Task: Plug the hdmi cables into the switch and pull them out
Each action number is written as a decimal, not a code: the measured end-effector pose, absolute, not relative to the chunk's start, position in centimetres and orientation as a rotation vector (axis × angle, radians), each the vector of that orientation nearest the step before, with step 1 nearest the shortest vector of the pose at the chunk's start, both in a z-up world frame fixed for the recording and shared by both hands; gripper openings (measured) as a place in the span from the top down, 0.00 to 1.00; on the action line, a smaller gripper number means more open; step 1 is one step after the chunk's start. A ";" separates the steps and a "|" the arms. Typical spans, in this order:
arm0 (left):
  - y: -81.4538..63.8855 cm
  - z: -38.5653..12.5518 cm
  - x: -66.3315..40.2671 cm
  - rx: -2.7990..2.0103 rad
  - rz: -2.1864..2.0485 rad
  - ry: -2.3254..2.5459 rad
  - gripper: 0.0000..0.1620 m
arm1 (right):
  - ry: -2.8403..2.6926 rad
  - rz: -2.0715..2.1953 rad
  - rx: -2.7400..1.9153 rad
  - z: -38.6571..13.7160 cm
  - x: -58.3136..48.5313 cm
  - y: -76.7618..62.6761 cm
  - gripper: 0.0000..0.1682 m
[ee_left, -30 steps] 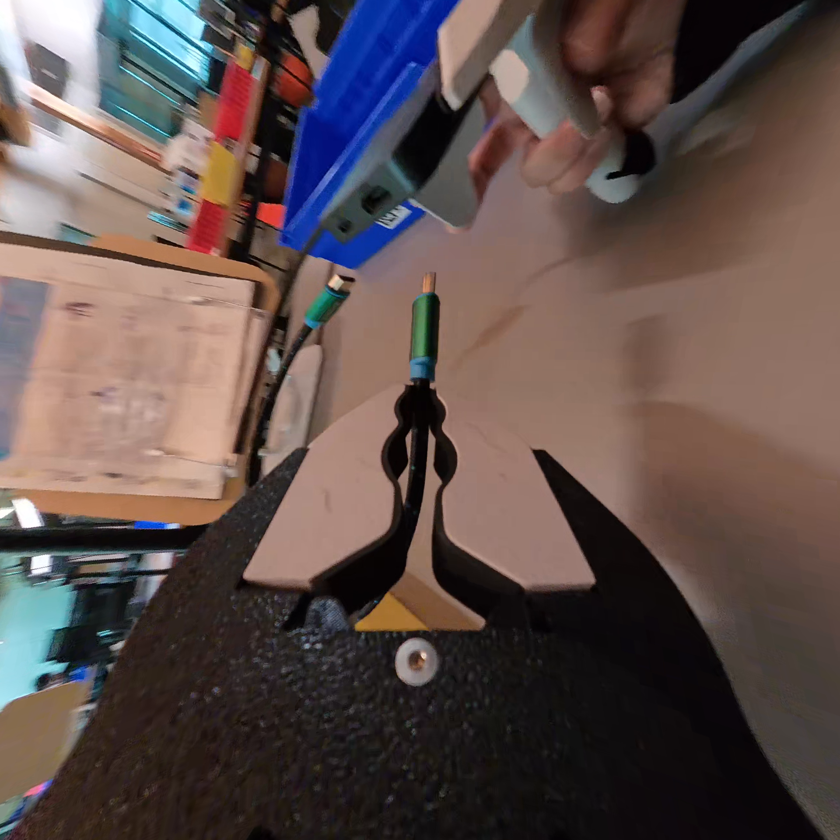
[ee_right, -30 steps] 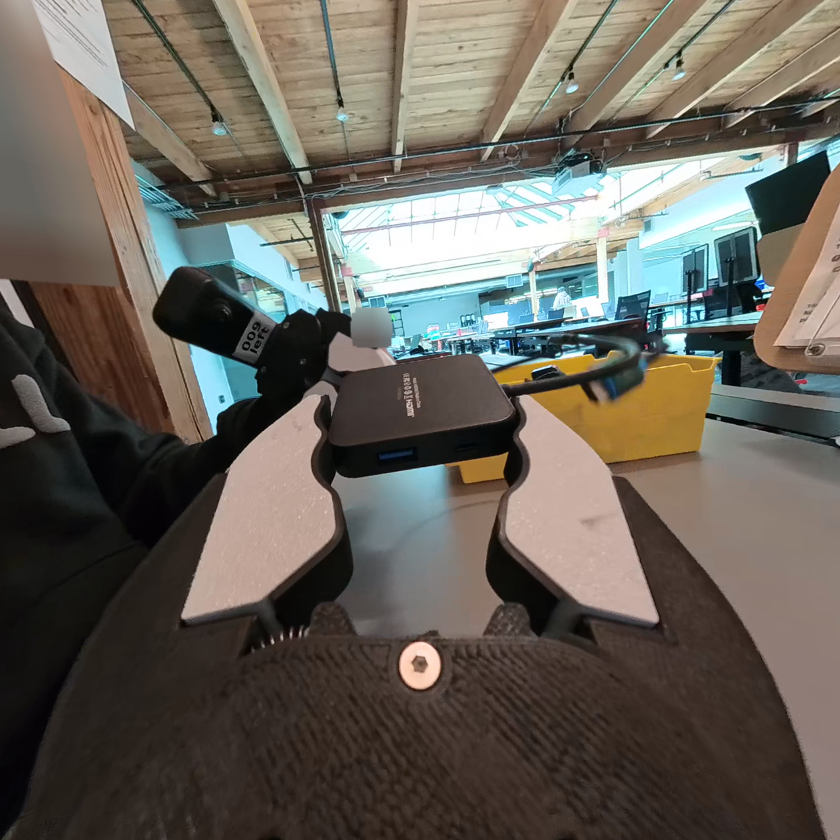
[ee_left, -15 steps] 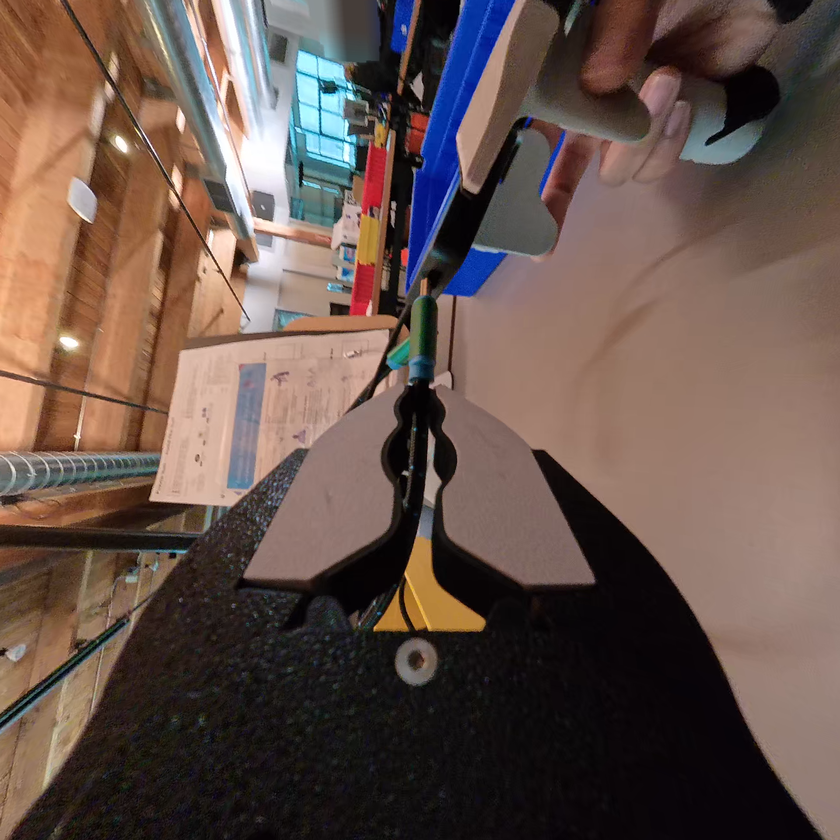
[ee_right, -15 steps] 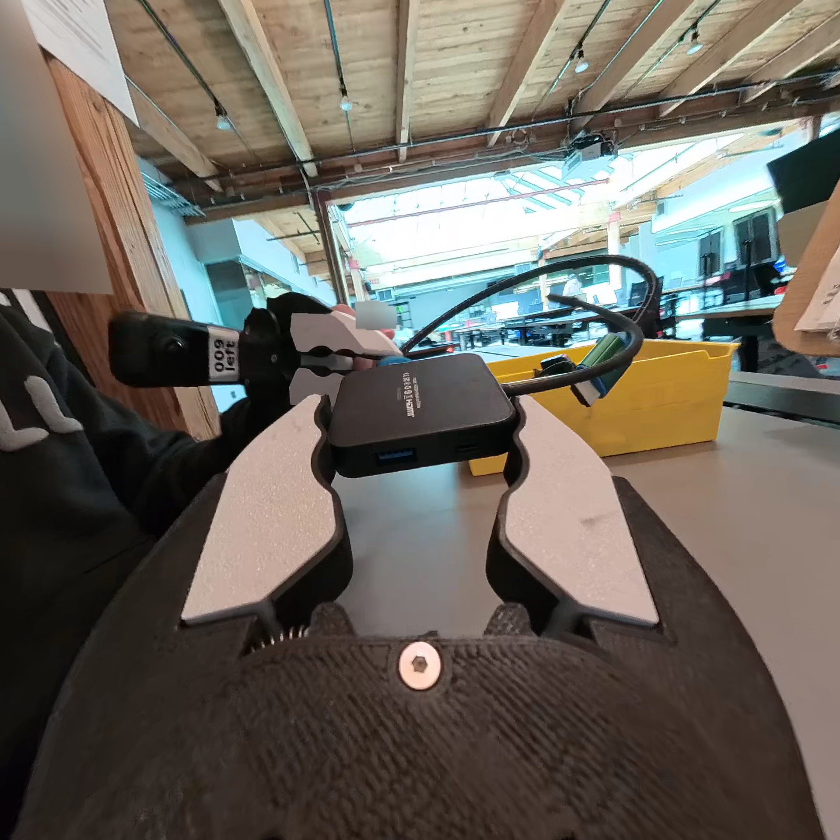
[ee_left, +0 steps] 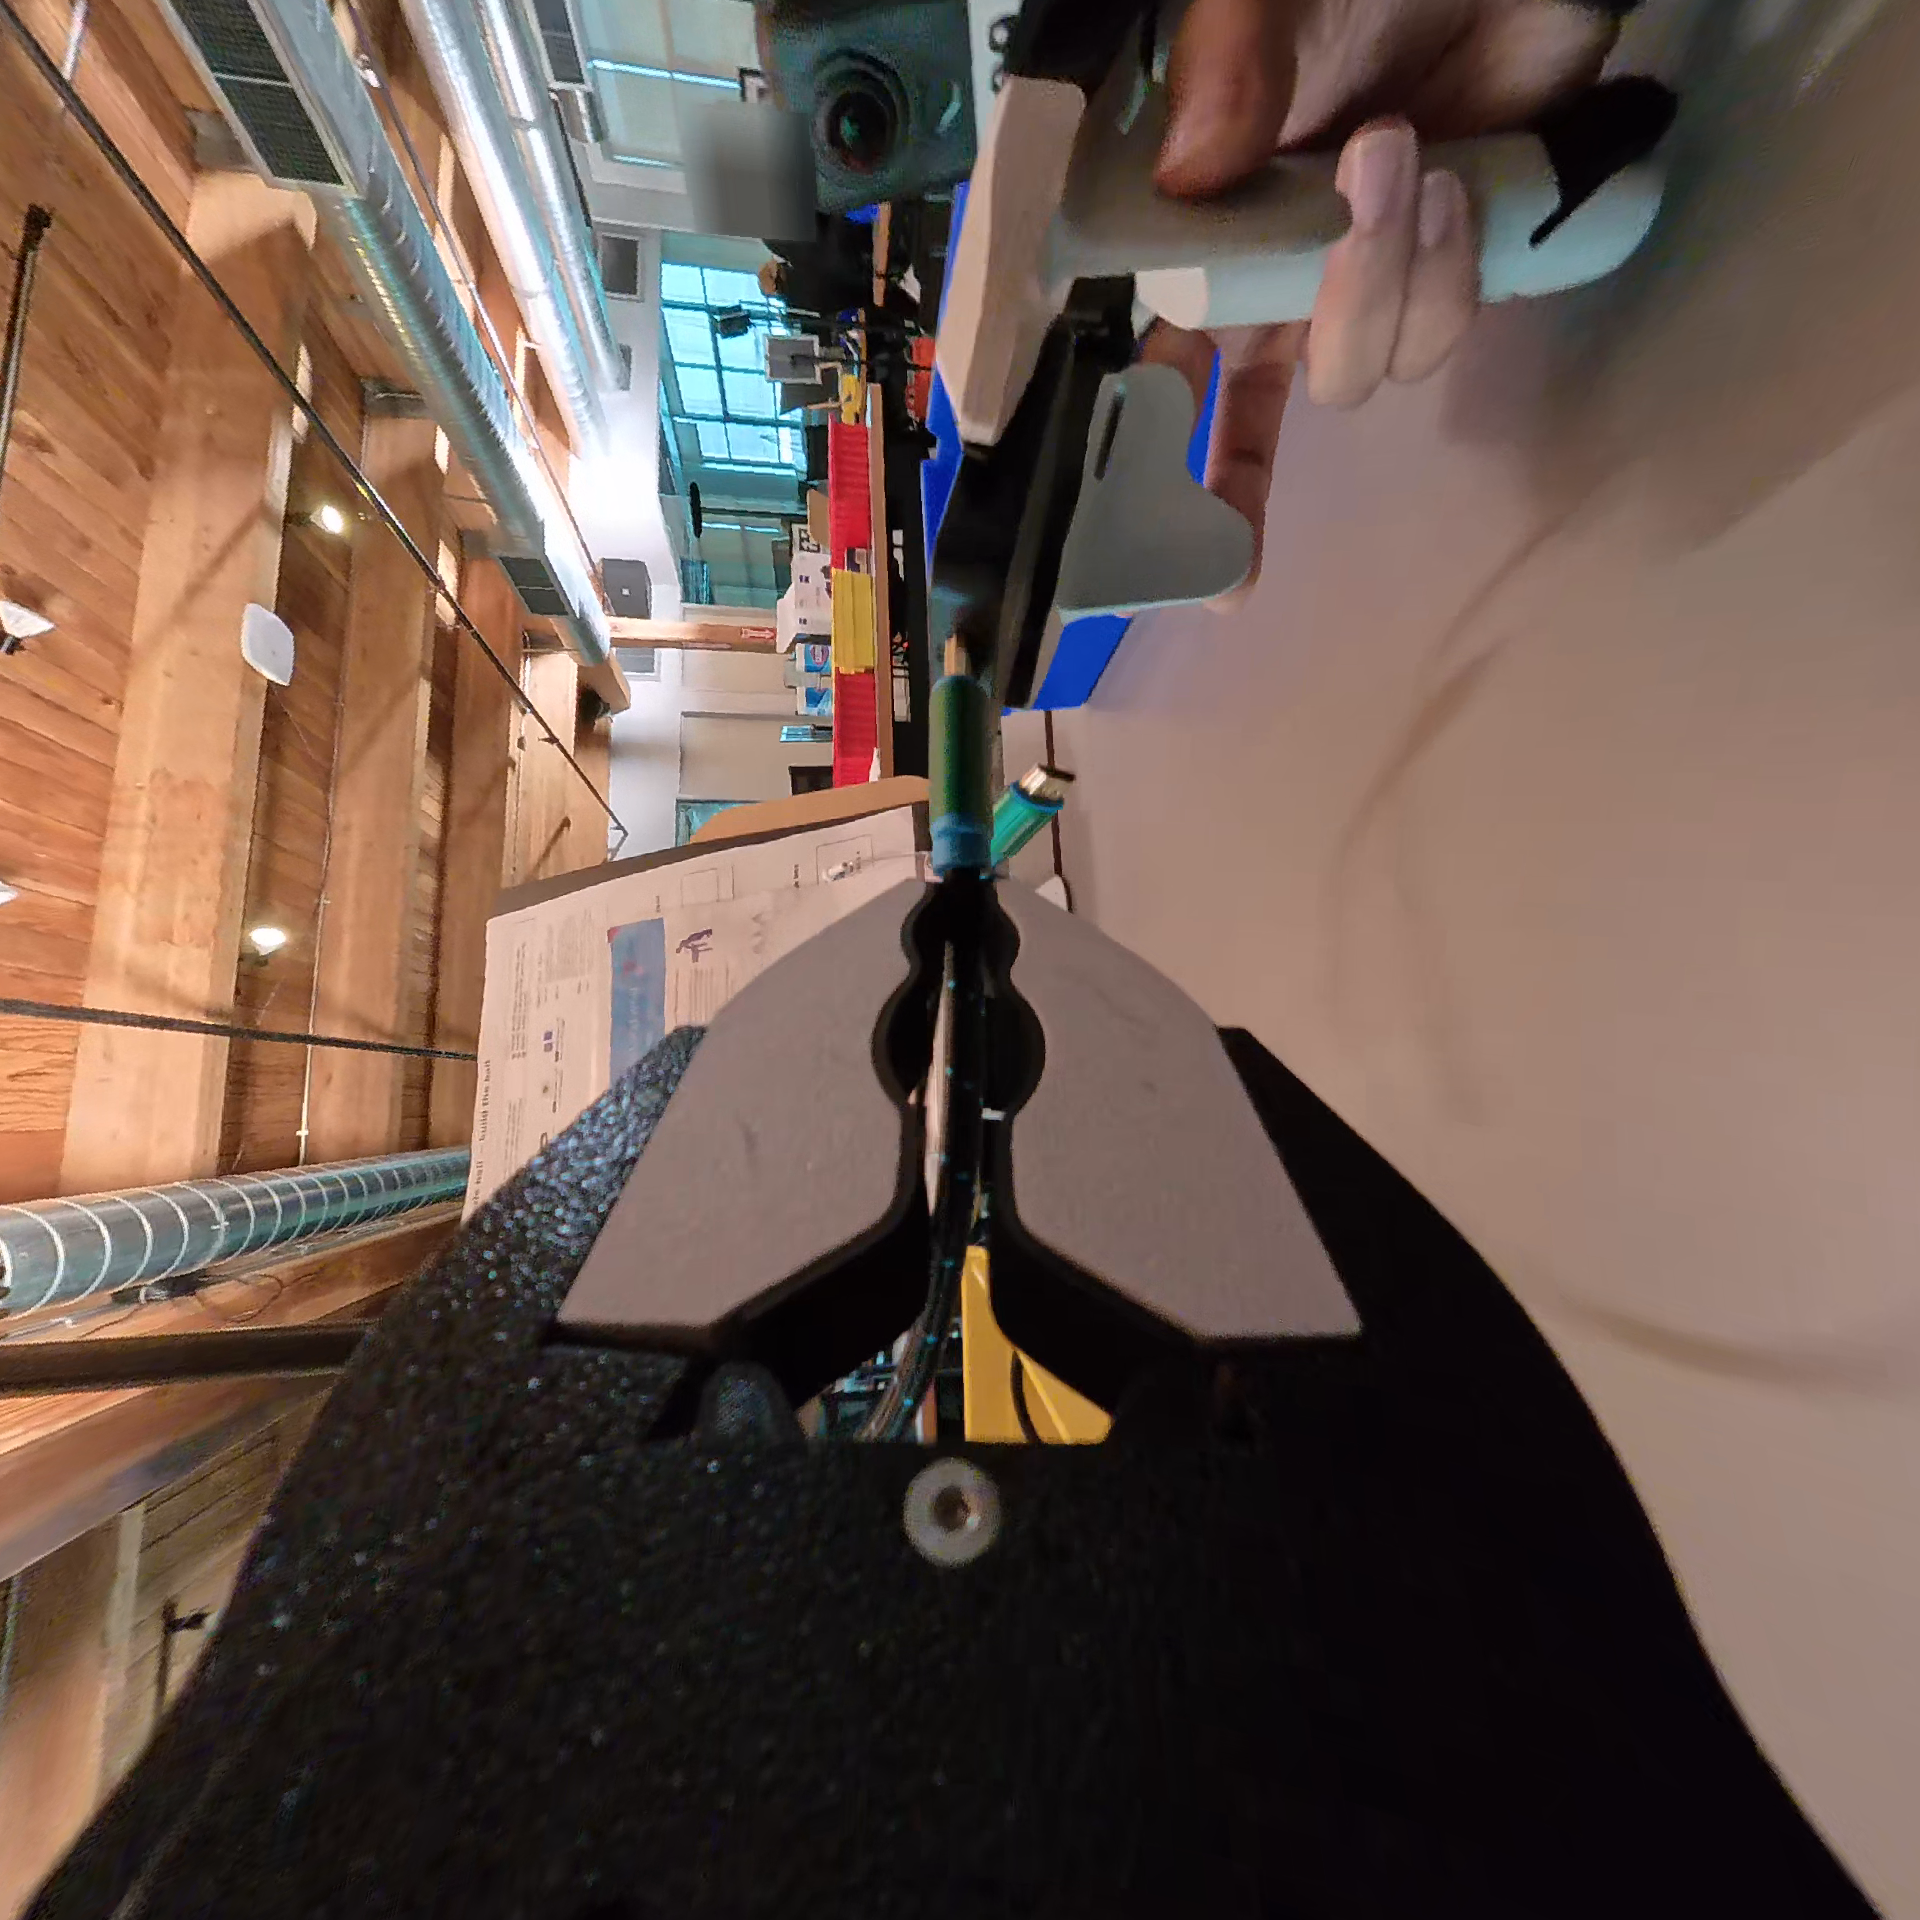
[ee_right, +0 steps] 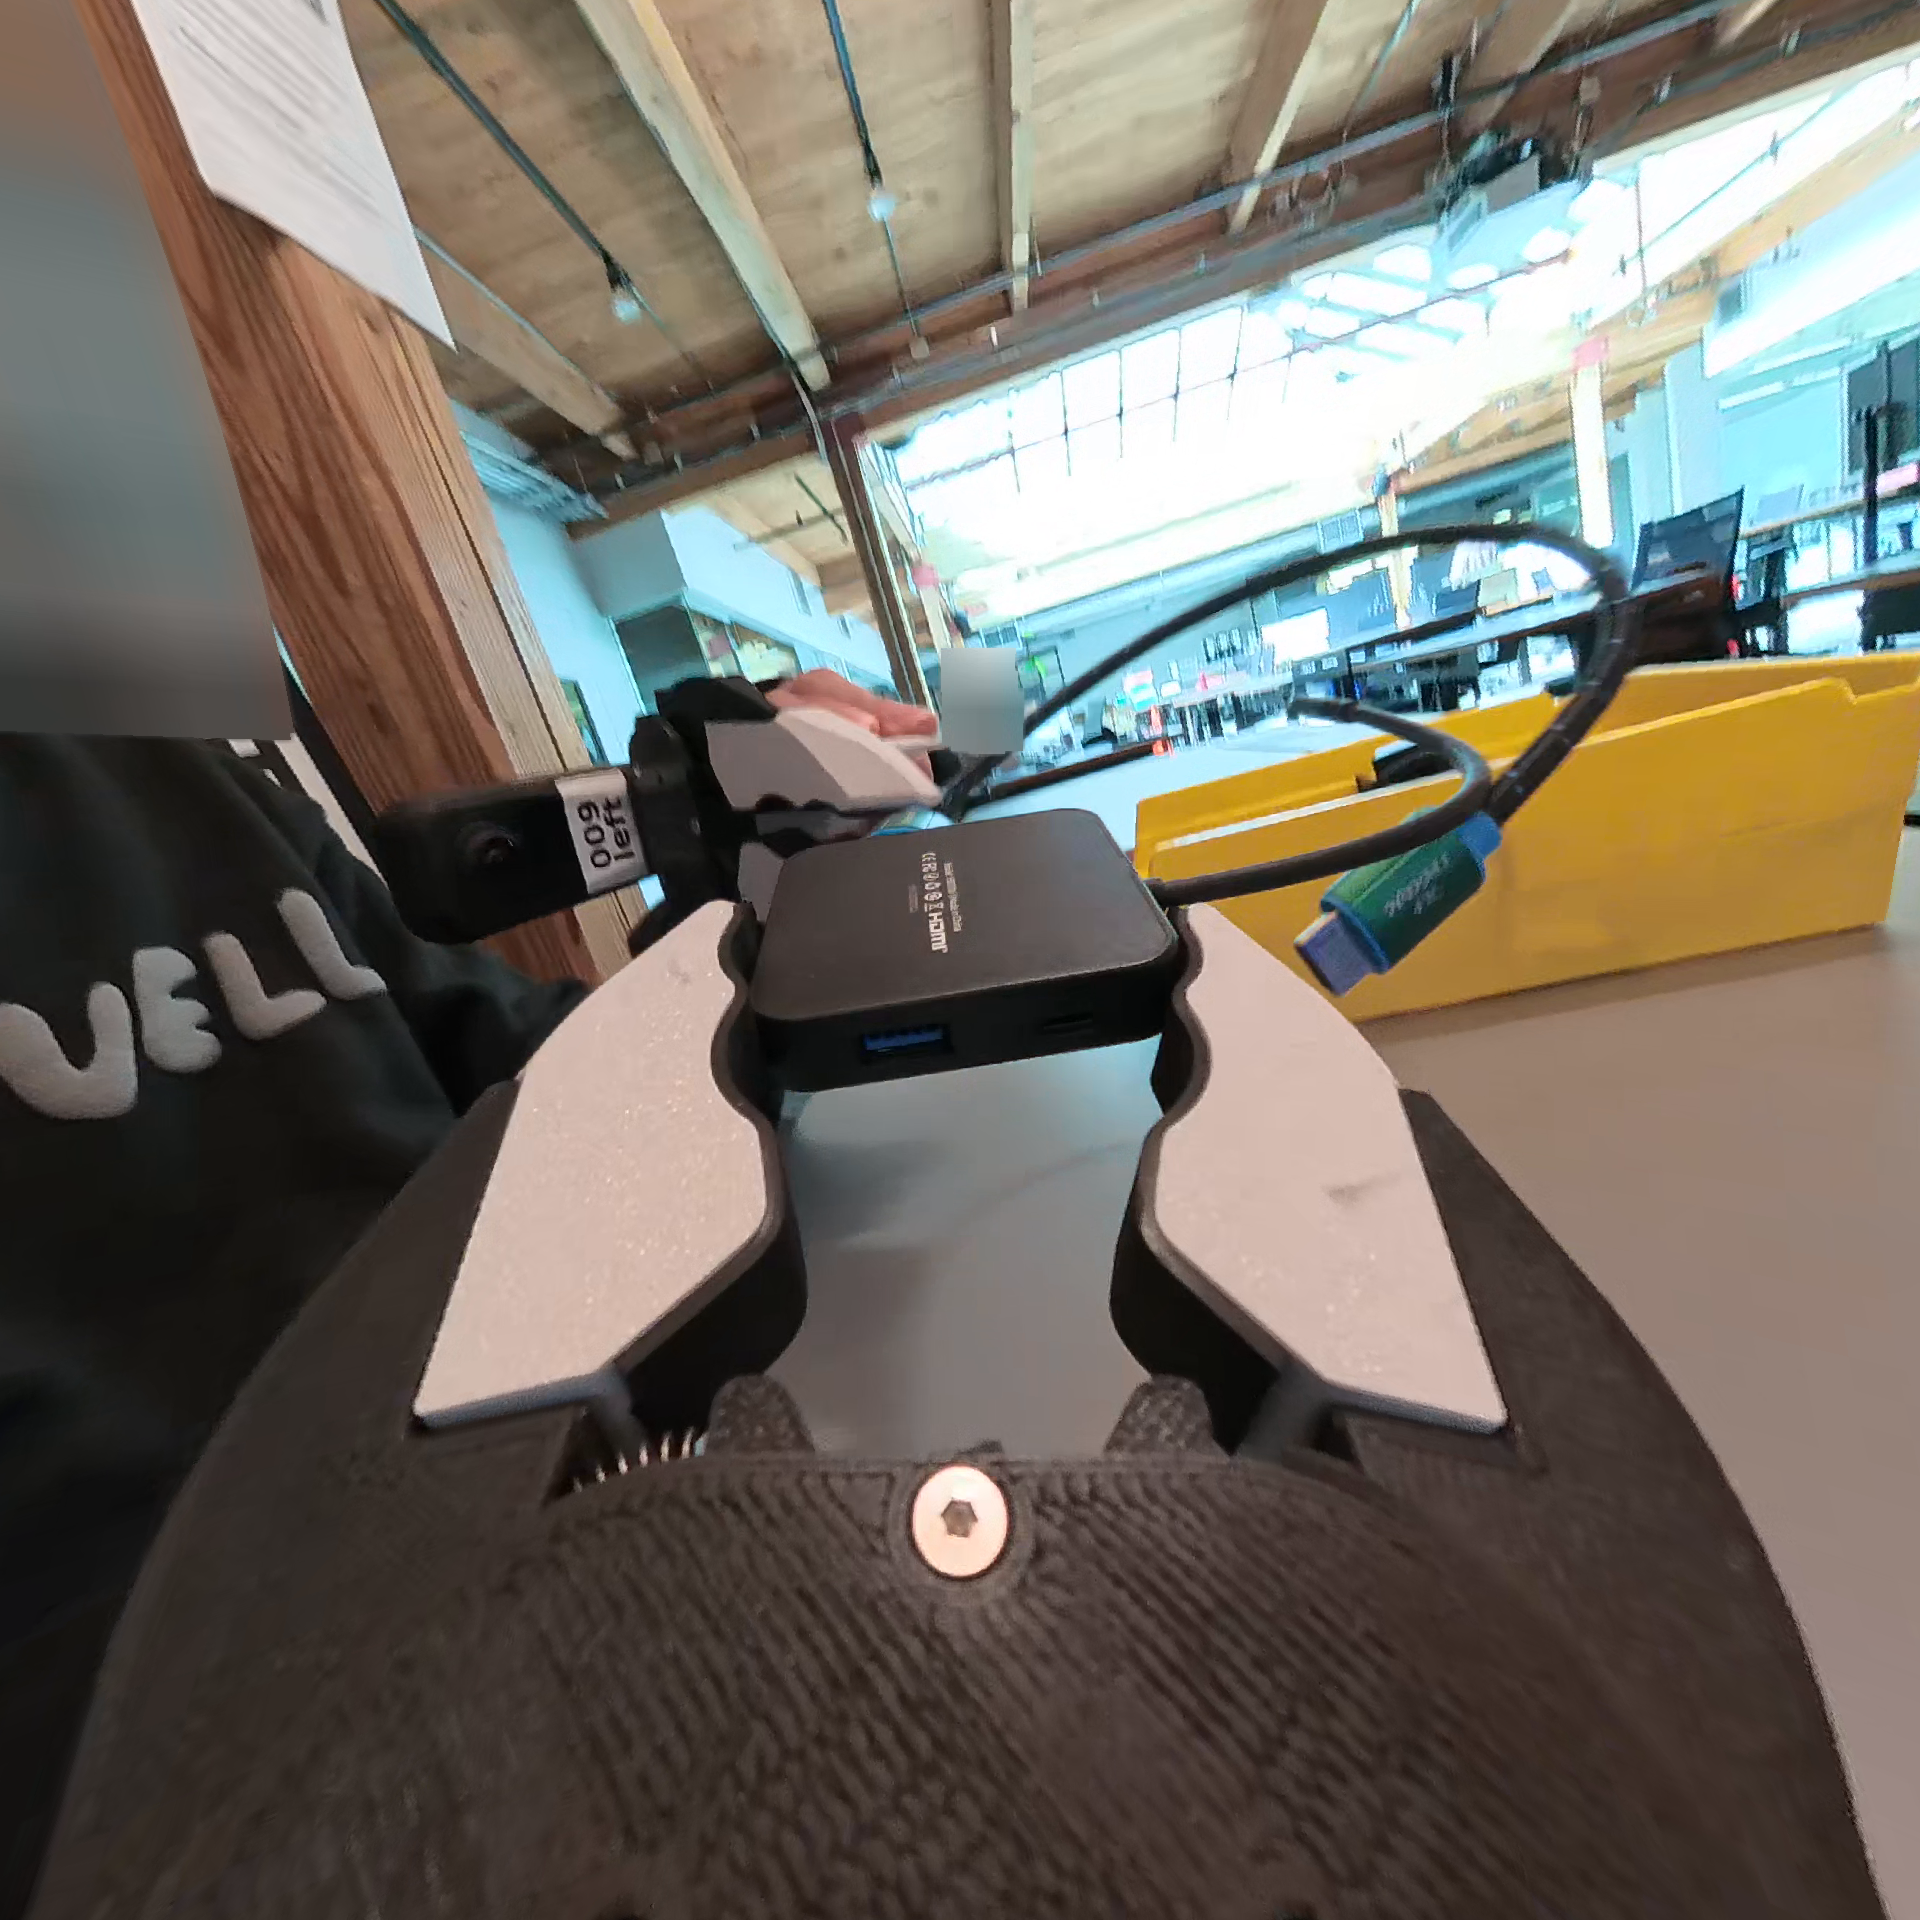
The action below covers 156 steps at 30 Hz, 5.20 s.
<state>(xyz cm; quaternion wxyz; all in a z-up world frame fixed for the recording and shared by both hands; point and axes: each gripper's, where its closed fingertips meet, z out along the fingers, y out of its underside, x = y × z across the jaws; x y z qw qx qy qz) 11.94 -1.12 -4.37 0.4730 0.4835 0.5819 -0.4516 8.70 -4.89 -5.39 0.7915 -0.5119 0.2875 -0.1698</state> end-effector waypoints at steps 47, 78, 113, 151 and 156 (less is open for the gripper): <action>-2.7 -4.4 14.8 0.979 -0.718 1.255 0.97 | 0.778 -0.354 -1.045 -6.3 10.6 -5.9 0.56; -2.4 -3.5 14.1 0.961 -0.791 1.247 0.96 | 0.737 -0.257 -0.981 -5.6 10.2 -5.8 0.56; -2.7 -3.0 14.4 0.890 -0.709 1.054 0.96 | 0.833 -0.074 -0.861 -6.2 11.1 -6.4 0.56; -1.0 -9.0 11.2 1.129 -1.339 2.070 0.81 | 0.480 -0.709 -1.470 -7.9 9.2 -2.0 0.56; 0.2 -9.7 11.6 1.049 -1.377 2.345 0.81 | 0.458 -0.702 -1.469 -7.8 8.9 -1.9 0.56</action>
